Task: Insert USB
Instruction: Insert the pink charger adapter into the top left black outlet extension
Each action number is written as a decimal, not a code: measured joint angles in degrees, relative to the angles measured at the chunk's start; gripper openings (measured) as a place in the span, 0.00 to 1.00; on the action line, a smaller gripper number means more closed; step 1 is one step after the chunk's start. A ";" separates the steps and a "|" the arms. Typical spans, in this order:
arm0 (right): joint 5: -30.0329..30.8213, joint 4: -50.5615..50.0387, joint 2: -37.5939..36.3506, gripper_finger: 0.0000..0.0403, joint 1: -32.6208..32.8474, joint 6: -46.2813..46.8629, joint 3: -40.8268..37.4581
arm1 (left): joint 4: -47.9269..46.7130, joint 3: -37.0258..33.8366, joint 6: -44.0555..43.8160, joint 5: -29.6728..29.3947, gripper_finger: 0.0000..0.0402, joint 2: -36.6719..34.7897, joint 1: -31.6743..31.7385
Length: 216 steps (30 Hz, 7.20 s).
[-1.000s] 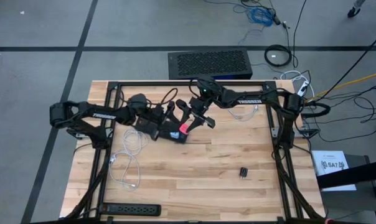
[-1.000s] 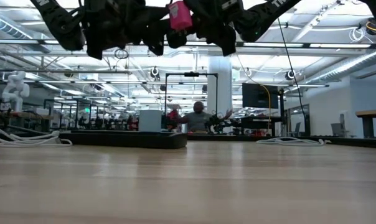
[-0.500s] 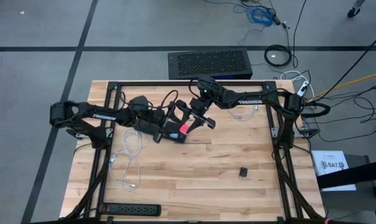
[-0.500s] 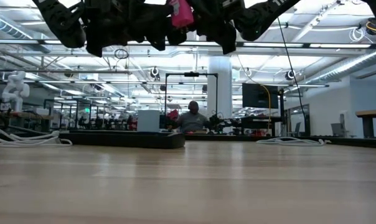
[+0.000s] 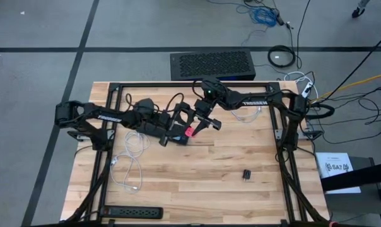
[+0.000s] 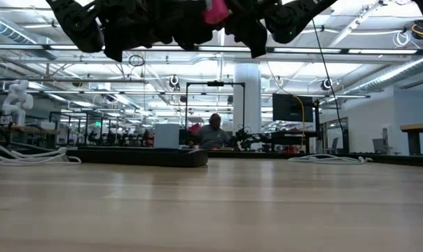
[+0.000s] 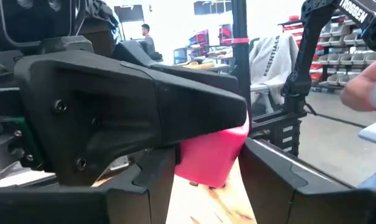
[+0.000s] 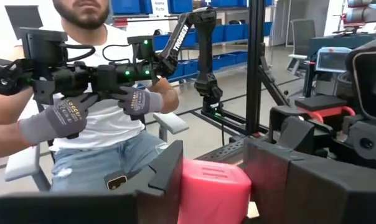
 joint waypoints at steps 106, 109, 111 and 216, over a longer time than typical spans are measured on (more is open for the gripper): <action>63.95 -33.38 6.32 0.02 1.69 4.65 0.02 | -15.49 -8.20 4.30 -11.05 0.13 -12.76 15.79; 60.75 -33.60 4.18 0.01 1.69 4.41 0.02 | -16.73 -8.20 6.50 -10.41 0.13 -16.25 15.79; 58.18 -33.64 2.31 0.01 1.68 4.38 0.02 | -18.65 -8.20 8.30 -9.67 0.13 -18.52 15.79; 68.91 -63.35 -5.06 0.55 -0.54 -0.72 -16.65 | -42.97 -0.55 7.39 -10.17 0.03 -13.55 5.89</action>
